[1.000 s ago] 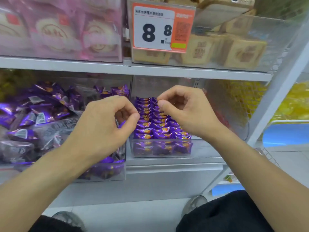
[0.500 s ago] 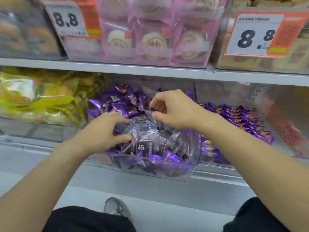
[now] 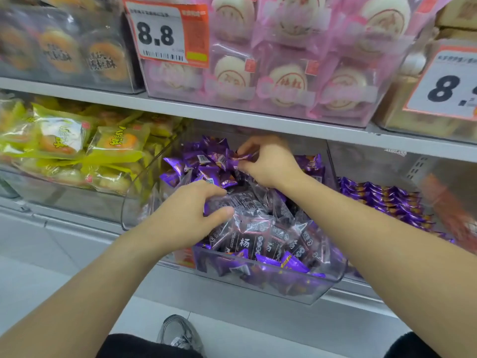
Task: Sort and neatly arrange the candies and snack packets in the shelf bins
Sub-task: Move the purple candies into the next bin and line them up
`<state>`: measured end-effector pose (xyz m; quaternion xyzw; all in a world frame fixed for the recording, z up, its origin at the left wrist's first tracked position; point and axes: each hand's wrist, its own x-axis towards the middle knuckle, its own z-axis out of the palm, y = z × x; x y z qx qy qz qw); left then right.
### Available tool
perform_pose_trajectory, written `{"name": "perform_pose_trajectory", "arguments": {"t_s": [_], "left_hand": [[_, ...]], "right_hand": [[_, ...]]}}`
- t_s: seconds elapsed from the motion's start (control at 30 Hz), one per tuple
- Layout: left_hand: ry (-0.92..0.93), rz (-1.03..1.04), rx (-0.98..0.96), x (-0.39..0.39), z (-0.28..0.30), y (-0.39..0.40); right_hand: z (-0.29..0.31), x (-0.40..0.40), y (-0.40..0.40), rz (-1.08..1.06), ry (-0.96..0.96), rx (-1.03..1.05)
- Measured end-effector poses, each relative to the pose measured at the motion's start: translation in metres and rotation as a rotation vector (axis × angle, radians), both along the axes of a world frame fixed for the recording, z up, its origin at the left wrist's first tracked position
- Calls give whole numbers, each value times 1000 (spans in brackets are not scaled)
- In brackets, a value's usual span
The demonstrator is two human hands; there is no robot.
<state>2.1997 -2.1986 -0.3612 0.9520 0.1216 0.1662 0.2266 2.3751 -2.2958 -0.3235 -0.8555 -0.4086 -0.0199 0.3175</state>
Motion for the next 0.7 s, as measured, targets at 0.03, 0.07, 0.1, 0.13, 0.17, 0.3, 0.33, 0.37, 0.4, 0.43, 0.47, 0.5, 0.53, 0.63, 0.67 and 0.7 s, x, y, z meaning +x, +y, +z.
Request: {"name": "perform_pose_trajectory", "arguments": {"t_s": [0.03, 0.07, 0.1, 0.13, 0.17, 0.3, 0.33, 0.37, 0.4, 0.43, 0.47, 0.5, 0.53, 0.63, 0.67, 0.7], "left_hand": [[-92, 67, -78, 0, 3, -1], [-182, 137, -161, 0, 7, -3], [-258, 201, -252, 0, 13, -4], [-311, 248, -373, -1, 18, -6], [-343, 271, -528, -1, 24, -9], [-352, 261, -1035, -10, 32, -22], [-368, 273, -1071, -12, 32, -22], [-385, 293, -1092, -14, 33, -21], [-399, 316, -1109, -16, 34, -18], [-405, 344, -1122, -18, 35, -16], [-404, 376, -1126, -20, 37, -13], [-395, 408, -1117, -22, 38, -10], [-385, 427, -1105, -24, 38, -7], [-382, 383, -1114, -31, 40, -2], [-384, 383, -1125, -32, 41, -2], [-389, 384, -1145, -32, 41, -2]], "right_hand": [[3, -6, -8, 13, 71, 98], [5, -15, -15, 42, 151, 185], [6, -25, -22, 86, 237, 267], [6, -35, -27, 133, 316, 345], [6, -46, -33, 174, 386, 410], [0, -74, -39, 312, 526, 454], [-1, -75, -38, 355, 553, 431], [-1, -75, -37, 383, 586, 410], [-1, -71, -35, 376, 632, 400], [-2, -65, -33, 329, 683, 399], [-4, -56, -29, 256, 709, 394], [-5, -47, -22, 182, 683, 361], [-7, -38, -13, 129, 604, 286], [-16, -29, 18, 136, 270, -61], [-19, -32, 28, 142, 185, -142], [-21, -36, 36, 137, 135, -173]]}}
